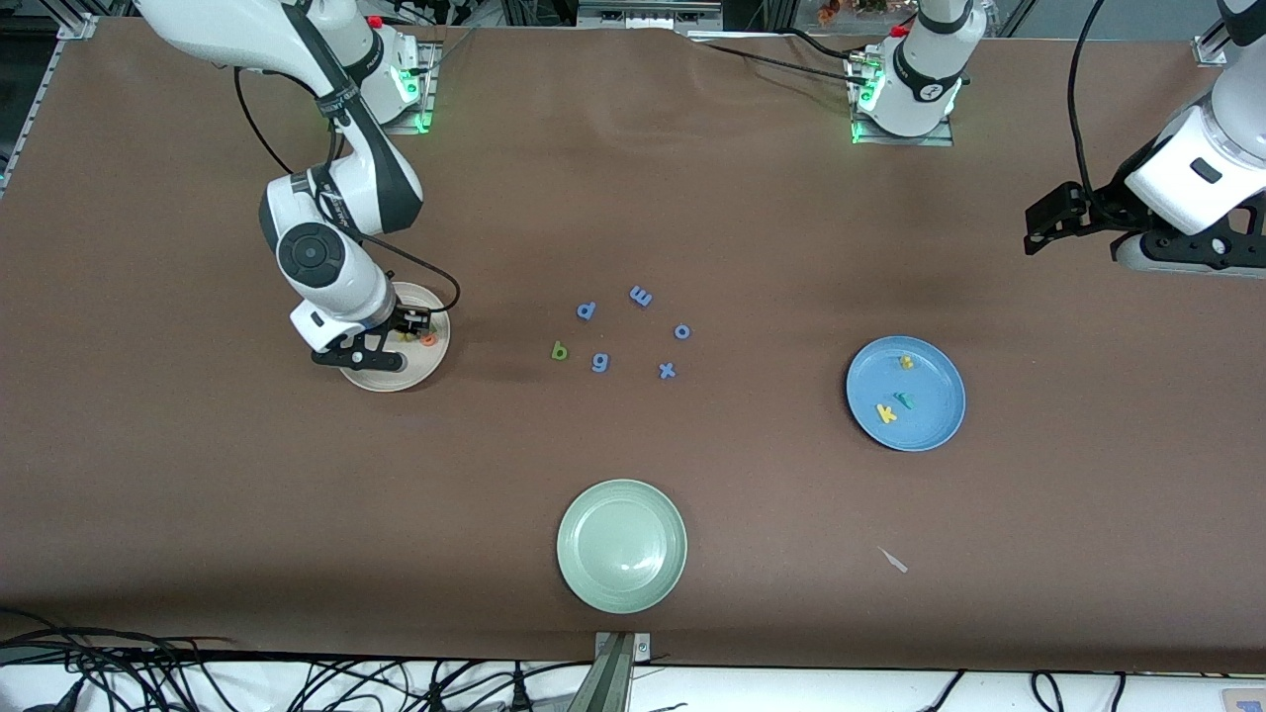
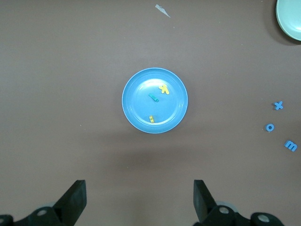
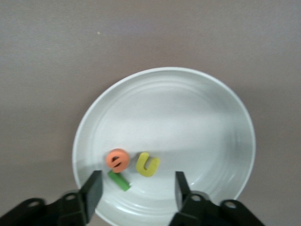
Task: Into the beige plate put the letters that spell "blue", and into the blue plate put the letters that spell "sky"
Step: 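Drop the yellow u into the cream plate with the right gripper, then grasp the green q with the right gripper and drop it in the cream plate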
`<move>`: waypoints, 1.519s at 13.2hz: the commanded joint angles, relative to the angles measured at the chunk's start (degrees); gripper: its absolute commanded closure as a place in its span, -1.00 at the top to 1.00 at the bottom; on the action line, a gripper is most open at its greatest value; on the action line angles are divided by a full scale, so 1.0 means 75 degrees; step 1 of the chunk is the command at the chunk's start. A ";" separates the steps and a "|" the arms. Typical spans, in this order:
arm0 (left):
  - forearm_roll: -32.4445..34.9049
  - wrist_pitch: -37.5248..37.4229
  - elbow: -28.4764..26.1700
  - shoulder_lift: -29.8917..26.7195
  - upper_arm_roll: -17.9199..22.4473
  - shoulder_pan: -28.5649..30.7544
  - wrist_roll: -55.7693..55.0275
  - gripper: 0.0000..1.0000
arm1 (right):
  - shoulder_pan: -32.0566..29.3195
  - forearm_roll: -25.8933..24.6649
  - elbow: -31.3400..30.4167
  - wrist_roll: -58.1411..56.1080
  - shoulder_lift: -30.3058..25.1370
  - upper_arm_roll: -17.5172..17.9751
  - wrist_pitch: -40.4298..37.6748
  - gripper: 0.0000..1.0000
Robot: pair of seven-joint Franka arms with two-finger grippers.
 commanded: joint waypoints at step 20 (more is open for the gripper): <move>-0.0097 -0.0134 0.0180 0.0022 0.0039 0.0014 0.0096 1.00 | 0.1902 -0.0177 0.3286 0.3238 0.3055 0.0735 0.0318 0.17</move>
